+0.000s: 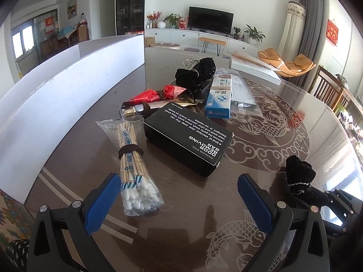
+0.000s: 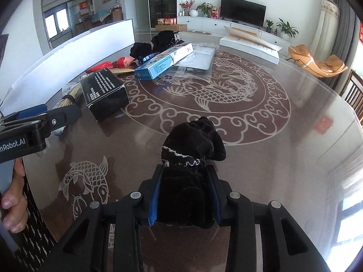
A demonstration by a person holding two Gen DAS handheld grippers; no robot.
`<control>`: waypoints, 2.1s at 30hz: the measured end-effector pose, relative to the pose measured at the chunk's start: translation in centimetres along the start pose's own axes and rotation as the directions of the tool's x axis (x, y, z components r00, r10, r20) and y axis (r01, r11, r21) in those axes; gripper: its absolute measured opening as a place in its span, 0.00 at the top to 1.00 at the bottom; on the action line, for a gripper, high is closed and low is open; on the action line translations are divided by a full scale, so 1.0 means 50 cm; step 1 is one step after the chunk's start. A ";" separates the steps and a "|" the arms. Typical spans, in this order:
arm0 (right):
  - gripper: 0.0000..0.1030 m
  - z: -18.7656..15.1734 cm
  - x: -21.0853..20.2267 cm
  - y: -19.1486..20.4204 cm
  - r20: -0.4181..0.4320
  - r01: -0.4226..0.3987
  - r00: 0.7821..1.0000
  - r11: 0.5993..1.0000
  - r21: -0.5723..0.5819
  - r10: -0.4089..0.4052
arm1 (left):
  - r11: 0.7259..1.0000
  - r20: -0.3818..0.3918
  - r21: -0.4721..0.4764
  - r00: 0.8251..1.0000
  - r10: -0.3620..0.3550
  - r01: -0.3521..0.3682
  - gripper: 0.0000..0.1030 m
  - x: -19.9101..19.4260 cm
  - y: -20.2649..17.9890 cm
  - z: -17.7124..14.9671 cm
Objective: Organize objects
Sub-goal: 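Close the right gripper on the black cloth bundle, then lift the black cloth bundle off the table with the right gripper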
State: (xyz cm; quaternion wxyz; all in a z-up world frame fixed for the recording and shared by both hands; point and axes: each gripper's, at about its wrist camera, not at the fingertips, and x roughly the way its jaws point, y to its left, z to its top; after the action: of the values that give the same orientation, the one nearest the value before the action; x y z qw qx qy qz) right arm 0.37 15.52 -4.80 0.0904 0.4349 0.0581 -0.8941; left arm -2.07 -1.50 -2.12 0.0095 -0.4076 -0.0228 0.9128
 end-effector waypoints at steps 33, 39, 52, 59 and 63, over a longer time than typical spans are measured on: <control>0.08 0.006 0.026 -0.014 -0.006 0.035 0.999 0.998 0.060 -0.035 | 1.000 0.007 0.020 1.000 0.009 -0.009 0.00 -0.008 -0.007 -0.005; 0.08 0.005 0.025 -0.013 -0.005 0.039 0.999 0.998 0.058 -0.039 | 1.000 0.012 0.022 1.000 0.010 -0.010 0.00 -0.012 -0.007 -0.006; 0.07 0.004 0.025 -0.013 -0.005 0.039 0.999 0.997 0.059 -0.039 | 1.000 0.010 0.017 1.000 0.007 -0.008 0.00 -0.014 -0.003 -0.007; 0.07 0.003 0.025 -0.016 -0.008 0.033 0.999 0.997 0.068 -0.033 | 0.997 -0.024 -0.037 0.998 -0.065 0.064 0.00 -0.039 0.054 0.007; 0.07 0.003 0.024 -0.017 -0.005 0.051 0.999 0.996 0.073 -0.050 | 0.982 -0.062 -0.112 0.985 -0.159 0.151 0.00 -0.047 0.164 0.027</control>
State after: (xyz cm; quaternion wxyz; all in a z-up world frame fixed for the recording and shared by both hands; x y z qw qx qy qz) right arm -0.65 16.17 -5.60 0.0517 0.4376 0.0366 -0.8970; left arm -1.47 -9.82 0.12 0.0597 -0.4364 -0.1030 0.8918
